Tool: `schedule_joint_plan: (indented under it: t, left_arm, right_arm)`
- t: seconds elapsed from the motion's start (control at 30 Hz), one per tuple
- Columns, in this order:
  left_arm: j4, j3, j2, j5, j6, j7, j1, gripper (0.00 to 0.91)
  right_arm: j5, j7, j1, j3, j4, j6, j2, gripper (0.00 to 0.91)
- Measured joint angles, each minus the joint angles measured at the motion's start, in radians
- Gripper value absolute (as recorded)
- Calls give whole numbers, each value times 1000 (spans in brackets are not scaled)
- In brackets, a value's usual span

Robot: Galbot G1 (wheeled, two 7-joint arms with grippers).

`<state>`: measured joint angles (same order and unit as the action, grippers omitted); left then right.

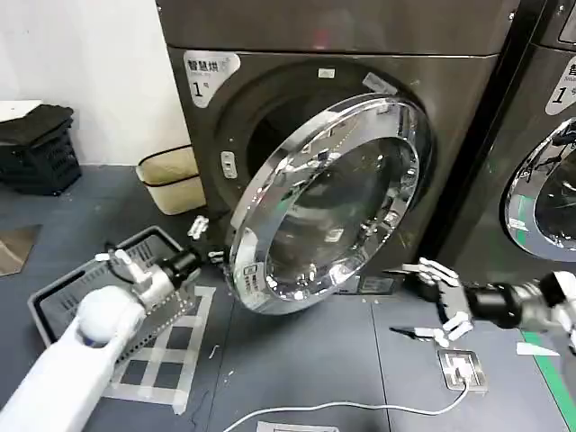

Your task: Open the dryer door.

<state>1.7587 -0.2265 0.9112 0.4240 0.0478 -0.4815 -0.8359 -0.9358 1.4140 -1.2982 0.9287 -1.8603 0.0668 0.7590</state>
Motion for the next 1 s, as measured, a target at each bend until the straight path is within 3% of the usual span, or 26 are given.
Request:
schedule_joint_plan:
  t: [0.27, 0.5, 0.63, 0.73, 1.0]
  left_arm:
    - [-21, 127, 26, 18, 22, 1, 99, 907]
    - [-40, 228, 63, 21, 35, 2, 162, 907]
    - [-52, 287, 89, 21, 40, 3, 192, 907]
    - [-68, 325, 110, 19, 43, 7, 213, 907]
    - [-124, 423, 179, 5, 63, 15, 274, 907]
  right_arm:
    - [-2, -13, -265, 260, -55, 66, 80, 907]
    - [-8, -138, -430, 452, -79, 201, 196, 907]
    - [29, -256, -489, 543, -93, 274, 284, 907]
    - [85, -388, -513, 601, -107, 266, 353, 907]
    - [333, -895, -505, 755, -148, 127, 541, 907]
